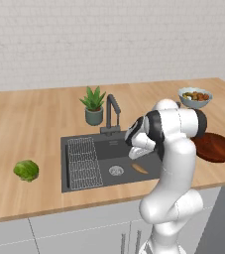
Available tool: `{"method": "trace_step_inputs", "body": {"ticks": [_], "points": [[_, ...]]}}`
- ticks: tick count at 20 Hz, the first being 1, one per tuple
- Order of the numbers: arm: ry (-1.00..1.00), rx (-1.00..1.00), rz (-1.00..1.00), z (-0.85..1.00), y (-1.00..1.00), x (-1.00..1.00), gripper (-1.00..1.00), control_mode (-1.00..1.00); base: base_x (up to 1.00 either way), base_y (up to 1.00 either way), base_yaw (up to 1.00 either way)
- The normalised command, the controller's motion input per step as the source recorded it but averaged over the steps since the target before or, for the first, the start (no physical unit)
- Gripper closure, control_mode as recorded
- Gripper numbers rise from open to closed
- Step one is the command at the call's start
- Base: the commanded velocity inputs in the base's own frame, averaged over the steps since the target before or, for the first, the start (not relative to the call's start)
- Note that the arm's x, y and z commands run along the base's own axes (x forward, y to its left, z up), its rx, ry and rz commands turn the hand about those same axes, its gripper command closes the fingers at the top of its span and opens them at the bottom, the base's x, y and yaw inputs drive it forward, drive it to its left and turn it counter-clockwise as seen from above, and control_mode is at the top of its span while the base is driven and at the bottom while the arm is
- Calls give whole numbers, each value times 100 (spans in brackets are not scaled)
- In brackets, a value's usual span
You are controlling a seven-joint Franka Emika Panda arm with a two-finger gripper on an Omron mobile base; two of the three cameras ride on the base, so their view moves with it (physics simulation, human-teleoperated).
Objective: Pick the sweet potato from the sink and place it in the bowl. Then pick the bowl and place it in the microwave. Then close the microwave door and press the start button.
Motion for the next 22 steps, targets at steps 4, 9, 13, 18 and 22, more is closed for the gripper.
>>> {"method": "trace_step_inputs", "body": {"ticks": [4,9,13,18,22], "points": [[2,0,0,-24,0,-4,-100,-100,0,0,0],[0,0,0,-24,0,-4,-100,-100,0,0,0],[0,0,0,-26,0,0,-100,-100,0,0,0],[0,0,0,-29,0,0,-100,-100,0,0,0],[1,0,2,-17,0,1,-100,-100,0,0,0]]}}
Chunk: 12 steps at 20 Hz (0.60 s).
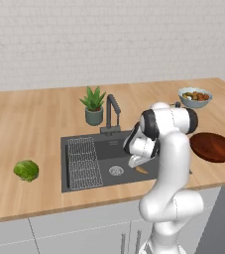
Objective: Pick the sweet potato from the sink and place it in the bowl. Then pick the bowl and place it in the microwave. Then close the microwave door and press the start button.
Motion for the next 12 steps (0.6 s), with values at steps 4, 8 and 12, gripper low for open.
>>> {"method": "trace_step_inputs", "body": {"ticks": [4,8,12], "points": [[2,0,6,-16,0,4,-100,-100,0,0,0],[2,0,3,-19,0,0,-100,-100,0,0,0],[2,0,3,-24,0,0,-100,-100,0,0,0]]}}
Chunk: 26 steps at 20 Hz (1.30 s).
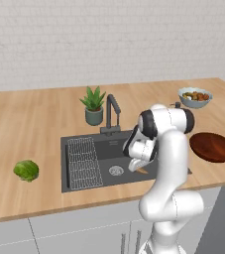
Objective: Pick the sweet potato from the sink and place it in the bowl. Then pick the bowl and place it in the microwave. Then close the microwave door and press the start button.
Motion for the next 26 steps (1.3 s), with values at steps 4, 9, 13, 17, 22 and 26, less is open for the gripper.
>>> {"method": "trace_step_inputs", "body": {"ticks": [4,9,13,17,22,26], "points": [[0,0,2,-25,2,0,100,-100,0,0,0],[0,0,1,-4,0,0,100,-100,0,0,0],[0,0,0,2,0,-12,100,-100,0,0,0],[1,-6,0,44,20,-23,100,-100,0,0,0],[0,-1,0,100,0,-25,100,-100,0,0,0],[-1,0,2,100,-3,-20,100,-100,0,0,0]]}}
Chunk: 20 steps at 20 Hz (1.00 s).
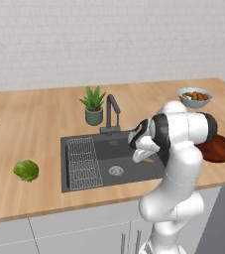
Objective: Pick the sweet potato from the sink and place it in the bowl. Then pick the bowl and place it in the microwave. Then close the microwave door and press the start button.
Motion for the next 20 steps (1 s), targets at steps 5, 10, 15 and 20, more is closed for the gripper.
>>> {"method": "trace_step_inputs", "body": {"ticks": [5,10,15,20], "points": [[0,0,3,100,-8,-21,100,-100,0,0,0],[0,-1,0,92,-33,-45,100,-100,0,0,0],[-2,-8,-1,64,-60,-44,100,-100,0,0,0],[0,-7,-11,37,-73,-20,100,-100,0,0,0]]}}
